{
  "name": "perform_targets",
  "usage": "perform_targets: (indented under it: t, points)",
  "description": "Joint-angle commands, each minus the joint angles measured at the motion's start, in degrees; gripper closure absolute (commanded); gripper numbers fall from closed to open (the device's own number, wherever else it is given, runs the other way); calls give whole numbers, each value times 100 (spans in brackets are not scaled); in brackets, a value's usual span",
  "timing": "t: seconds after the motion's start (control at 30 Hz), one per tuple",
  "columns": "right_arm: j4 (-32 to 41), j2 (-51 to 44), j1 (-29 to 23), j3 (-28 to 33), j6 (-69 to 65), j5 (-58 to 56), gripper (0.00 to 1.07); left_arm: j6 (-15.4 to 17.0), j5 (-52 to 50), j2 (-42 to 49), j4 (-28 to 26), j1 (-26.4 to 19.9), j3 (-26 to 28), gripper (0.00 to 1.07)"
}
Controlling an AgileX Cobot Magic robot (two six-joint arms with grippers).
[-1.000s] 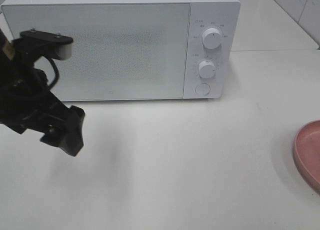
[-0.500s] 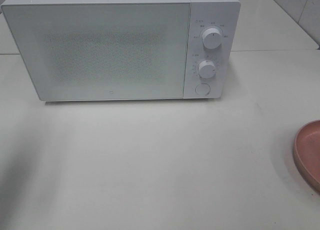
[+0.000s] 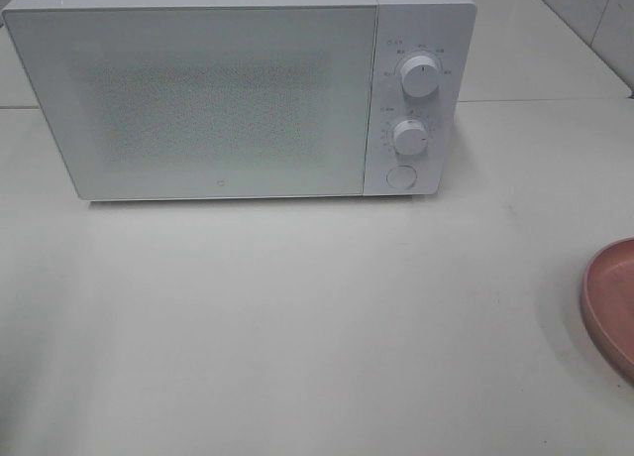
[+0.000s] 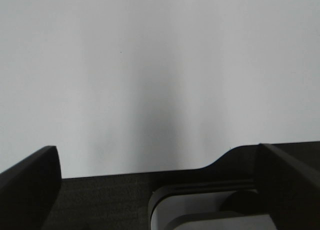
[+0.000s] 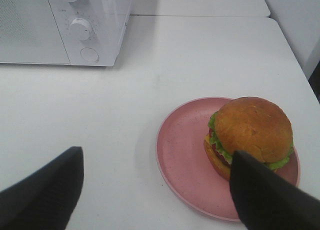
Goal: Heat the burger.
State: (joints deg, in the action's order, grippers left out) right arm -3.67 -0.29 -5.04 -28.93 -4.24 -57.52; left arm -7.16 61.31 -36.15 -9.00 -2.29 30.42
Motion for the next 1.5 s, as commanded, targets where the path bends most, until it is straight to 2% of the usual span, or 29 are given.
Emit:
perform_targets:
  t: [0.03, 0.37, 0.8, 0.93, 1.5]
  points:
    - [-17, -143, 52, 6, 40, -6, 32, 17, -166, 470, 11, -11, -143, 7]
    - [-17, -143, 52, 6, 40, -6, 32, 17, -166, 2137, 23, -11, -143, 7]
    - [-17, -143, 52, 6, 40, -6, 32, -6, -166, 3358, -23, -11, -143, 7]
    - [-17, -143, 52, 6, 40, -6, 32, -6, -172, 3827, -23, -258, -143, 7]
    - [-17, -138, 52, 6, 34, -6, 32, -6, -172, 3799, -34, -378, -143, 7]
